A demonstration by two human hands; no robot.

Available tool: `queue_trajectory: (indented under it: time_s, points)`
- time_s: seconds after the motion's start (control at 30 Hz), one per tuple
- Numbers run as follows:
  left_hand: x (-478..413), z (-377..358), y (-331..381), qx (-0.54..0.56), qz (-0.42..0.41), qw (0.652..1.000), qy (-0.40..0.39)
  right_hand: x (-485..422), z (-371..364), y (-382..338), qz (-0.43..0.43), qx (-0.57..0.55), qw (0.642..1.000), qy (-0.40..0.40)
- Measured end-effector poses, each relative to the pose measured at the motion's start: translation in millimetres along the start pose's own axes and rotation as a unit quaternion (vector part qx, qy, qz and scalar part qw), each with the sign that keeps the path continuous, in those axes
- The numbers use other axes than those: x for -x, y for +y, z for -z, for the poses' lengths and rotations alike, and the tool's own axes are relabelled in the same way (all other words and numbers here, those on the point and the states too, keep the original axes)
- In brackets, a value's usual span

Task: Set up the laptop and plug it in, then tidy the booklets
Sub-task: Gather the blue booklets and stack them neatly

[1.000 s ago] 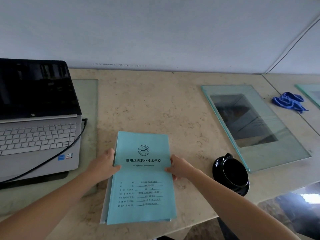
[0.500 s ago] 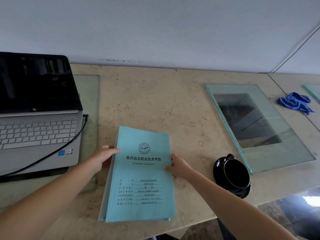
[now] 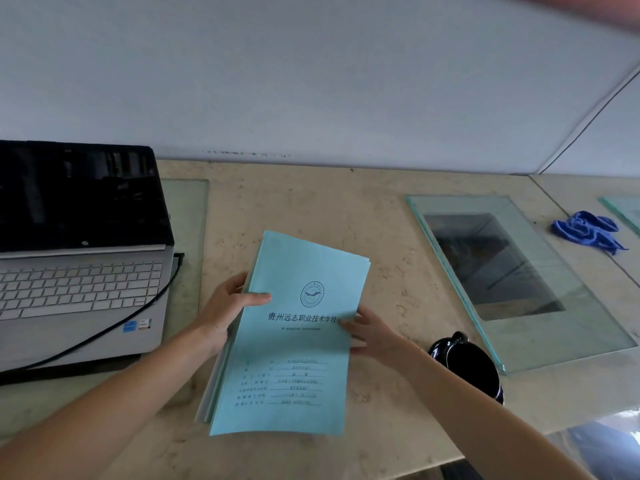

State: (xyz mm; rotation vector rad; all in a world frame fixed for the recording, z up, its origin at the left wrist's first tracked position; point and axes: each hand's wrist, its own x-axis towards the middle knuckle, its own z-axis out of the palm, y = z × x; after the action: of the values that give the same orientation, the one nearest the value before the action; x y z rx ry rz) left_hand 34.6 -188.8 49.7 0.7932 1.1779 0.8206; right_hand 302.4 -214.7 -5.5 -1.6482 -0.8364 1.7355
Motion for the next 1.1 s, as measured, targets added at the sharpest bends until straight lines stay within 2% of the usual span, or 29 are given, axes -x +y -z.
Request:
queue_trajectory:
  time_s: [0.27,0.43,0.73,0.87,0.97,1.1]
  points:
    - [3.3,10.5,45.8,0.025,-0.106,0.994,0.002,11.4,-3.7,-79.7,0.191,0.046,0.98,0.022]
    - [3.0,10.8,55.9,0.045,-0.126,0.99,0.039,6.1,-16.3,-94.7,0.254,0.059,0.964,0.045]
    - [-4.5,16.7,58.5,0.053,-0.107,0.991,0.067,-2.2,-31.5,-99.2,0.229,0.034,0.971,0.06]
    - [-9.7,8.1,56.9,0.033,-0.105,0.991,0.076,-2.8,-42.5,-103.5,0.172,-0.086,0.98,0.046]
    - [-10.5,3.3,53.6,0.033,-0.105,0.991,0.076,-7.3,-53.2,-108.4,0.127,-0.161,0.976,0.078]
    - [-19.7,9.1,50.6,-0.004,-0.099,0.992,0.084,-14.9,-54.3,-108.9,0.127,-0.124,0.978,0.113]
